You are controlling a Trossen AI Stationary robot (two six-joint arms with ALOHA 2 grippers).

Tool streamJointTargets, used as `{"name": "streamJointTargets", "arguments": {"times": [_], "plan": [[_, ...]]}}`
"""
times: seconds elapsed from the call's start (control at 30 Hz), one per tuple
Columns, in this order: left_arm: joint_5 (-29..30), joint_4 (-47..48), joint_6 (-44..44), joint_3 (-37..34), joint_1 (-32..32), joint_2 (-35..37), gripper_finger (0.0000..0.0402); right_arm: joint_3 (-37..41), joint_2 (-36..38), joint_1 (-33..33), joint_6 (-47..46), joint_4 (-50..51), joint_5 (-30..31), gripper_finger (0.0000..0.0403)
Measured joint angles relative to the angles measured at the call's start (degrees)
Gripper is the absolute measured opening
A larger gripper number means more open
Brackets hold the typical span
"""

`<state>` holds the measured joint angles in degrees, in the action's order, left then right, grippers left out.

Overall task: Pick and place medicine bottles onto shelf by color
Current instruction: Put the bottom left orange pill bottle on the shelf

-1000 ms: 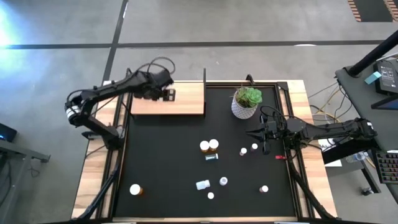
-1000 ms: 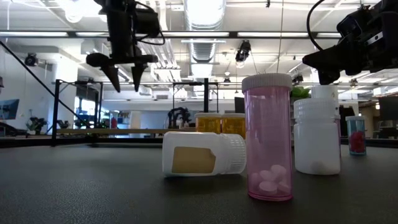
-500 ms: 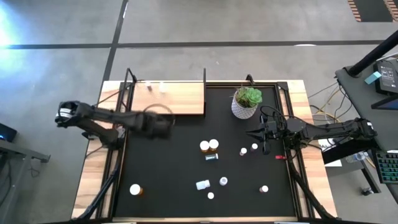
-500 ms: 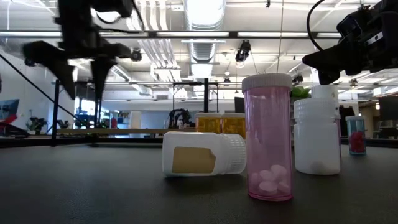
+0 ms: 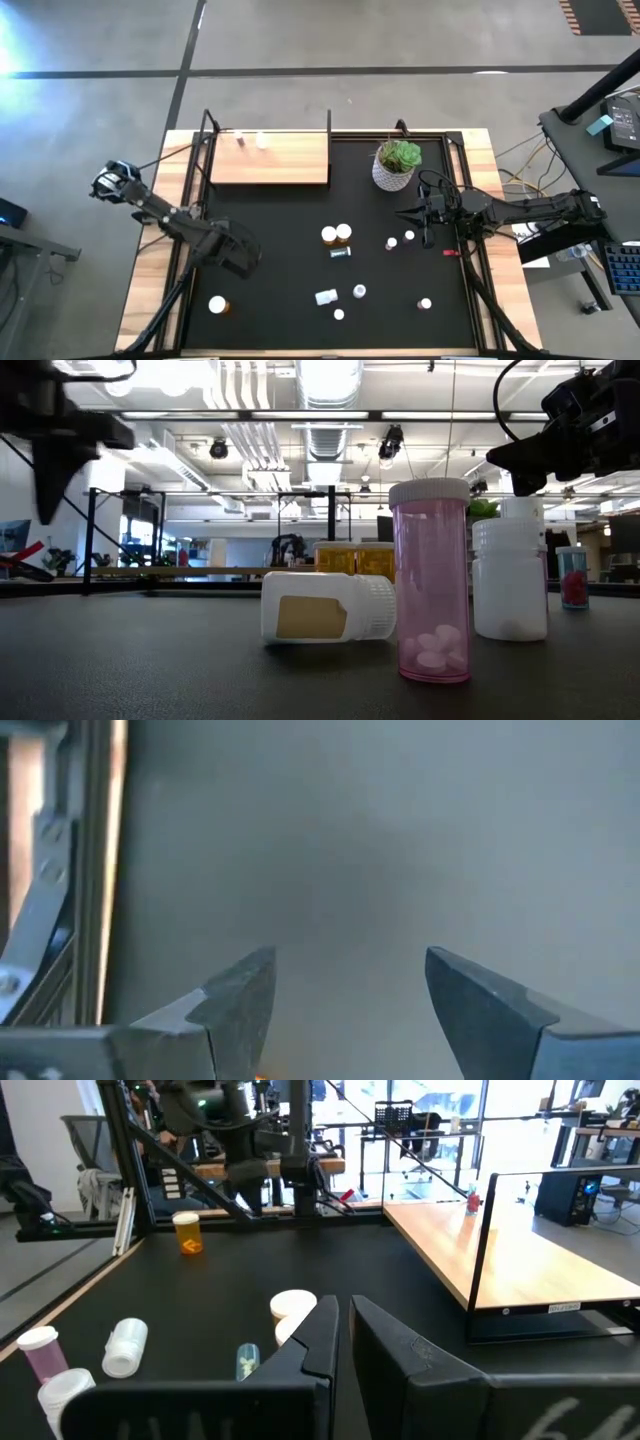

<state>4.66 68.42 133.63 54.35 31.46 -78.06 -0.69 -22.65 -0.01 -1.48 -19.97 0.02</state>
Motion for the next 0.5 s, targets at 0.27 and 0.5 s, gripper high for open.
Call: {"name": "streamJointTargets", "arguments": {"times": [0.27,0.5], "plan": [[-4.7,-0.5,14.0,0.78,9.38,-4.32,0.024,0.0,0.0,0.0,0.01,0.0,0.0,0.0022],[-6.25,-3.15,22.05,1.82,15.24,-8.11,0.024,0.01,0.0,0.0,0.0,0.0,-0.01,0.0022]]}}
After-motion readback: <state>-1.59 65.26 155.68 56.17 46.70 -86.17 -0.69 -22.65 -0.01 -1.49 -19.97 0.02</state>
